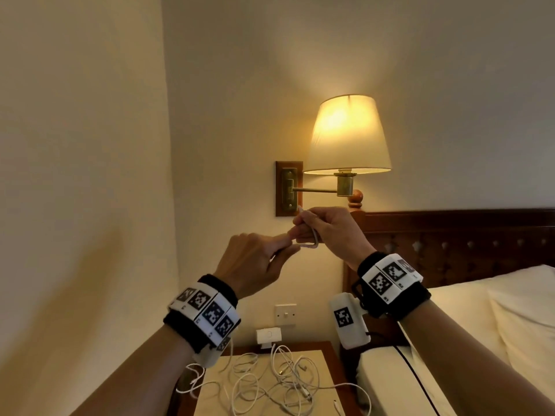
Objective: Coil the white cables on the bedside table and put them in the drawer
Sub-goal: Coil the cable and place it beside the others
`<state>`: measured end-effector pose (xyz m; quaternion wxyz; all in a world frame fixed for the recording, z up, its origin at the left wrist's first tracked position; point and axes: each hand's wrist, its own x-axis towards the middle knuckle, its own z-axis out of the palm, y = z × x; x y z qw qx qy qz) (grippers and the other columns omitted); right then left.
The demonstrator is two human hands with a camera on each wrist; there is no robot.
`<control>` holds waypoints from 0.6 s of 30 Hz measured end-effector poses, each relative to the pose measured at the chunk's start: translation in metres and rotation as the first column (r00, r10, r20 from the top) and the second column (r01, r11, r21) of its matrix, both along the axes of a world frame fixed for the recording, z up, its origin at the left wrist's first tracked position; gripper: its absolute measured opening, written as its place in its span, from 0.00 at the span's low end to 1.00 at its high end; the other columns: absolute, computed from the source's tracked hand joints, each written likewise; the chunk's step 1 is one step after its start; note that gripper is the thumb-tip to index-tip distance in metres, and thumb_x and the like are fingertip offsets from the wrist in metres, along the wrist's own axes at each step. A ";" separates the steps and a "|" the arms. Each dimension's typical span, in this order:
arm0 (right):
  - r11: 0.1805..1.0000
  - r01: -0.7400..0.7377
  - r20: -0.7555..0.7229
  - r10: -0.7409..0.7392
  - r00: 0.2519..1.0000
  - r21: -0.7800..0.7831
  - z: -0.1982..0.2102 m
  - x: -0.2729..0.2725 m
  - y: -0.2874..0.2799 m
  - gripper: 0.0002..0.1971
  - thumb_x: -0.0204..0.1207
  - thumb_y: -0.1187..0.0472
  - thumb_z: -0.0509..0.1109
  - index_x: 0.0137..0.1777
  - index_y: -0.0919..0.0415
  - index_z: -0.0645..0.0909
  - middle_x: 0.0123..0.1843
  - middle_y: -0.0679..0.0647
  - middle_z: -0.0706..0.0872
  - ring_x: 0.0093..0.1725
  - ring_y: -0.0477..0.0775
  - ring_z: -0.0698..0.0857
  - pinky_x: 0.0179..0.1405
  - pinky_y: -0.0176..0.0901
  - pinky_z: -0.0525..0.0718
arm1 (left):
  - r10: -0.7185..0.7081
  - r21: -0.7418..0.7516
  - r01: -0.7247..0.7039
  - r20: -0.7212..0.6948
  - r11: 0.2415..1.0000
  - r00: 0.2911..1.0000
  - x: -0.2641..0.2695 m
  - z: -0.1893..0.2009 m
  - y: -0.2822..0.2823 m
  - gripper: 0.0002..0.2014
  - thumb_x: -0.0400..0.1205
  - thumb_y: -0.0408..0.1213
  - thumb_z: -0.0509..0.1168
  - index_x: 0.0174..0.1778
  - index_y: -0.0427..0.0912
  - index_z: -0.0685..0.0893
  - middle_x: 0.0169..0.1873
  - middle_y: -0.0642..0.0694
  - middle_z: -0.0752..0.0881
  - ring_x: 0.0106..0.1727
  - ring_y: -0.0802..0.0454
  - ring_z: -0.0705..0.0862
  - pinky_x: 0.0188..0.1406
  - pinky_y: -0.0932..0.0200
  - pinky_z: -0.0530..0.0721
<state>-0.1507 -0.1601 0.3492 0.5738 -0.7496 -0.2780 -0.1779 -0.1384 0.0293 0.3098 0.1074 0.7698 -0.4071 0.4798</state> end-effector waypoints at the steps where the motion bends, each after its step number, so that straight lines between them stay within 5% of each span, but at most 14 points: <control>1: 0.999 0.025 0.031 -0.023 0.999 -0.044 0.001 0.000 0.001 0.12 0.86 0.63 0.60 0.52 0.66 0.85 0.41 0.58 0.91 0.42 0.49 0.92 0.43 0.35 0.87 | -0.001 0.006 0.001 0.032 1.000 0.999 -0.001 0.005 -0.002 0.18 0.88 0.54 0.49 0.48 0.50 0.82 0.24 0.61 0.70 0.19 0.62 0.64 0.22 0.71 0.61; 10: 0.979 -0.201 -0.124 0.202 0.971 0.020 -0.003 -0.010 -0.001 0.17 0.89 0.60 0.53 0.50 0.66 0.82 0.28 0.54 0.84 0.30 0.52 0.85 0.38 0.40 0.86 | 0.067 -0.090 -0.056 0.129 0.994 0.989 -0.003 0.033 -0.005 0.12 0.86 0.50 0.56 0.47 0.49 0.81 0.25 0.61 0.71 0.20 0.61 0.69 0.23 0.67 0.67; 14: 0.931 -0.298 -0.224 0.343 0.912 0.213 -0.003 -0.011 -0.002 0.18 0.90 0.57 0.51 0.48 0.65 0.79 0.23 0.50 0.71 0.23 0.48 0.71 0.28 0.39 0.74 | -0.124 -0.224 0.072 -0.231 0.972 0.965 -0.003 0.041 -0.008 0.18 0.83 0.56 0.57 0.55 0.47 0.83 0.25 0.56 0.76 0.26 0.60 0.75 0.26 0.70 0.71; 16: 0.899 -0.332 -0.245 0.403 0.882 0.284 -0.002 -0.012 0.000 0.17 0.89 0.57 0.52 0.46 0.63 0.78 0.23 0.50 0.70 0.24 0.49 0.71 0.31 0.41 0.73 | -0.257 -0.263 0.156 -0.413 0.952 0.874 -0.005 0.048 -0.009 0.17 0.84 0.52 0.58 0.43 0.44 0.85 0.28 0.49 0.81 0.30 0.57 0.75 0.33 0.58 0.75; 18: 0.837 -0.379 -0.259 0.497 0.828 0.394 -0.004 -0.013 0.002 0.16 0.89 0.57 0.52 0.44 0.62 0.77 0.24 0.51 0.73 0.26 0.50 0.74 0.35 0.42 0.76 | -0.328 -0.307 0.201 -0.451 0.930 0.830 -0.007 0.052 -0.010 0.14 0.85 0.45 0.61 0.35 0.46 0.82 0.27 0.50 0.78 0.30 0.58 0.73 0.34 0.62 0.73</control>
